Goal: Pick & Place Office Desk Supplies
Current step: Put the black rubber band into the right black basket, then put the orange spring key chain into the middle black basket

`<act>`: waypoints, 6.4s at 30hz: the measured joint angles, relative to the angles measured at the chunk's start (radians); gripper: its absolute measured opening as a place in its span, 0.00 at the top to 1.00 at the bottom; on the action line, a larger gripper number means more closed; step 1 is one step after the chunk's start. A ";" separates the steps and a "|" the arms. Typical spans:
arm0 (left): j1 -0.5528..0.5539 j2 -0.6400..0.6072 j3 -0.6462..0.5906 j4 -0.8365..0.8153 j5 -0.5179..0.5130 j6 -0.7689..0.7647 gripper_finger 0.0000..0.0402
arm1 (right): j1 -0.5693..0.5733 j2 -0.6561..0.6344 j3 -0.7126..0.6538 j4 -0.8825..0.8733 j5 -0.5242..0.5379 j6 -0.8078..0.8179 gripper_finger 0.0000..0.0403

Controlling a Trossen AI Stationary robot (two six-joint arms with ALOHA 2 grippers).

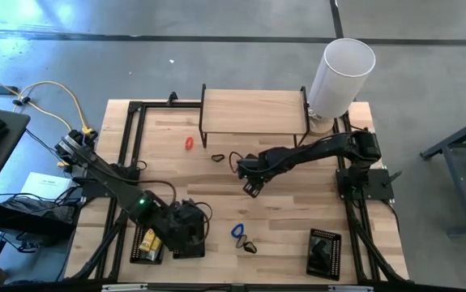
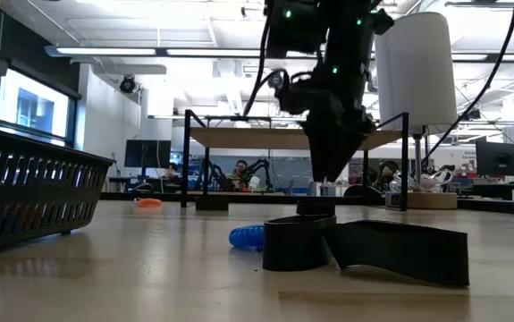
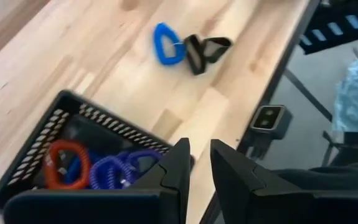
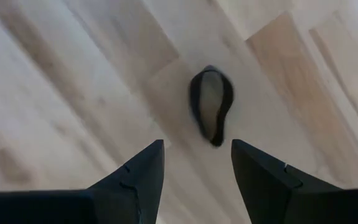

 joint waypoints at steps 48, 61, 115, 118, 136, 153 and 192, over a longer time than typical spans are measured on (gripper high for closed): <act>0.008 0.006 0.000 0.094 -0.032 0.165 0.85 | 0.083 -0.056 -0.001 -0.149 0.084 -0.033 0.99; 0.078 0.006 0.000 0.162 -0.052 0.184 0.85 | 0.497 -0.435 0.000 -0.312 0.001 0.444 0.99; 0.527 -0.041 0.000 -0.344 0.110 0.521 0.85 | 1.045 -0.129 -0.001 -0.288 -0.063 1.580 0.34; 0.600 -0.055 0.000 -0.444 0.094 0.533 0.85 | 1.035 -0.129 -0.001 -0.284 -0.049 1.579 0.33; 1.095 -0.057 -0.135 -0.519 0.231 0.719 0.85 | 1.009 -0.130 -0.001 -0.168 -0.013 1.595 0.33; 1.250 -0.070 -0.257 -0.313 0.256 0.653 0.85 | 0.986 -0.130 -0.001 -0.100 0.061 1.596 0.33; 1.490 -0.240 -0.267 -0.348 0.180 0.875 0.55 | 0.990 -0.130 -0.001 -0.102 0.058 1.584 0.33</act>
